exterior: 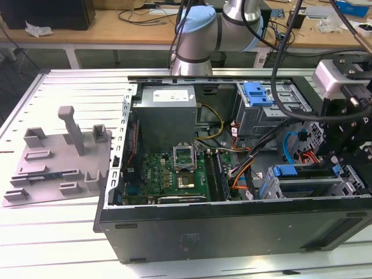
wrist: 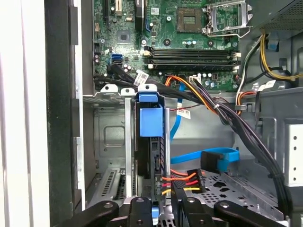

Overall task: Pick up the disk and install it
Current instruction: 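Insert the first disk wire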

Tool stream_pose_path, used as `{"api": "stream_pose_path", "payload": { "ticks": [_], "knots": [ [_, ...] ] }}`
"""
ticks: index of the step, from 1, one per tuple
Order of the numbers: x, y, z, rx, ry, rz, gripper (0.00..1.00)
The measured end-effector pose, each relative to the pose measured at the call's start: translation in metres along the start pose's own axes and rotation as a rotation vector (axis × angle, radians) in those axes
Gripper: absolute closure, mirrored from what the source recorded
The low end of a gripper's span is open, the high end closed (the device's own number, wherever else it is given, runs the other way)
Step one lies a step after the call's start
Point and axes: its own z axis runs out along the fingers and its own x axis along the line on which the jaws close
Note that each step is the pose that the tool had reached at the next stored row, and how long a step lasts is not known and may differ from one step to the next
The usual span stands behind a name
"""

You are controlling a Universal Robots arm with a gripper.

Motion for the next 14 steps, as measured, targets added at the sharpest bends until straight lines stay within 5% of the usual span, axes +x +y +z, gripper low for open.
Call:
{"api": "stream_pose_path", "payload": {
  "ticks": [4, 8, 11, 12, 14],
  "knots": [
    [-0.0029, 0.0002, -0.007, 0.0012, 0.0, 0.0, 0.7],
    [-0.0153, 0.0008, -0.0086, 0.0027, 0.0075, 0.0, 0.7],
    [-0.0305, 0.0011, -0.0101, 0.0033, 0.0294, 0.0, 0.7],
    [-0.0385, 0.0013, -0.0115, 0.0037, 0.046, 0.0, 0.7],
    [-0.0458, 0.0014, -0.0125, 0.0041, 0.0643, -0.001, 0.7]
  ]
}}
